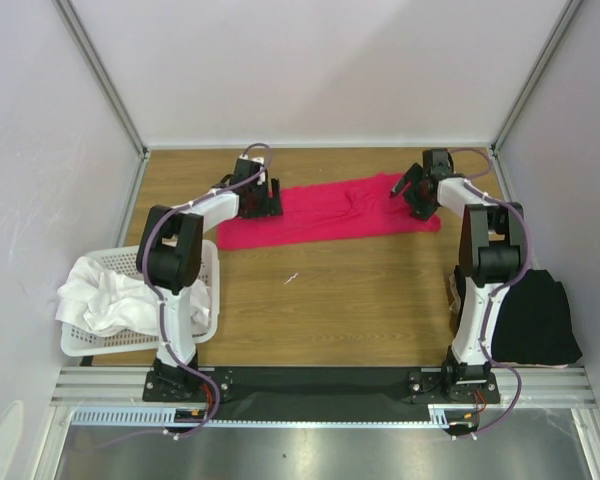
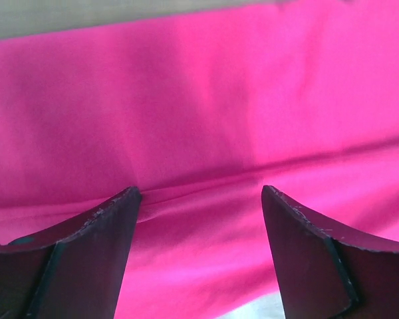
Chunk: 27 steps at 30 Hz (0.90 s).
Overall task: Fold and stack the t-shirts
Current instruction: Fold the tshirt
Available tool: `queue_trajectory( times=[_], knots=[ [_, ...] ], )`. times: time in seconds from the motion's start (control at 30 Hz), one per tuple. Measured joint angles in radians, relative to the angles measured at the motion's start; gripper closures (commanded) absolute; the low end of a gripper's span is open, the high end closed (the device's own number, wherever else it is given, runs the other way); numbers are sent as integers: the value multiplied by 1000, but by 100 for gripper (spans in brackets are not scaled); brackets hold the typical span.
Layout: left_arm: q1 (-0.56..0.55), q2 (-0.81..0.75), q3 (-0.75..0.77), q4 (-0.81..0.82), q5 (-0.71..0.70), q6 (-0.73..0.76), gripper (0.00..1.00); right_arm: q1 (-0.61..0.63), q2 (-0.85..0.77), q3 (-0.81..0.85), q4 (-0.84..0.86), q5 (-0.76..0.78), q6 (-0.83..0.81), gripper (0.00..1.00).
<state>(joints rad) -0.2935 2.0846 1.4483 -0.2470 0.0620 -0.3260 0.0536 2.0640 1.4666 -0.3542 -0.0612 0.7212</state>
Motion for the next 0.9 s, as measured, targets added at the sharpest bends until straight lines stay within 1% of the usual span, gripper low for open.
queue_trajectory(
  times=[0.1, 0.23, 0.4, 0.5, 0.53, 0.63, 0.73, 0.9],
  knots=[
    [-27, -45, -57, -14, -26, -35, 20, -11, 87, 128, -6, 3, -34, 15],
    [-107, -132, -163, -58, -40, -87, 22, -11, 190, 280, -8, 13, -83, 15],
    [-280, -241, -290, -114, -30, -119, 23, 0, 286, 425, -4, 19, -139, 15],
    [-370, -282, -342, -122, -7, -139, 24, 14, 323, 481, 0, 19, -164, 15],
    [-425, -291, -355, -122, -5, -144, 24, 22, 336, 499, 3, 19, -172, 15],
    [-505, -298, -364, -123, 15, -167, 24, 48, 364, 534, 24, 19, -184, 15],
    [-568, -297, -362, -126, 48, -173, 25, 84, 384, 557, 50, 19, -191, 16],
    [-642, -287, -357, -113, 125, -173, 26, 151, 418, 592, 83, 14, -196, 16]
  ],
)
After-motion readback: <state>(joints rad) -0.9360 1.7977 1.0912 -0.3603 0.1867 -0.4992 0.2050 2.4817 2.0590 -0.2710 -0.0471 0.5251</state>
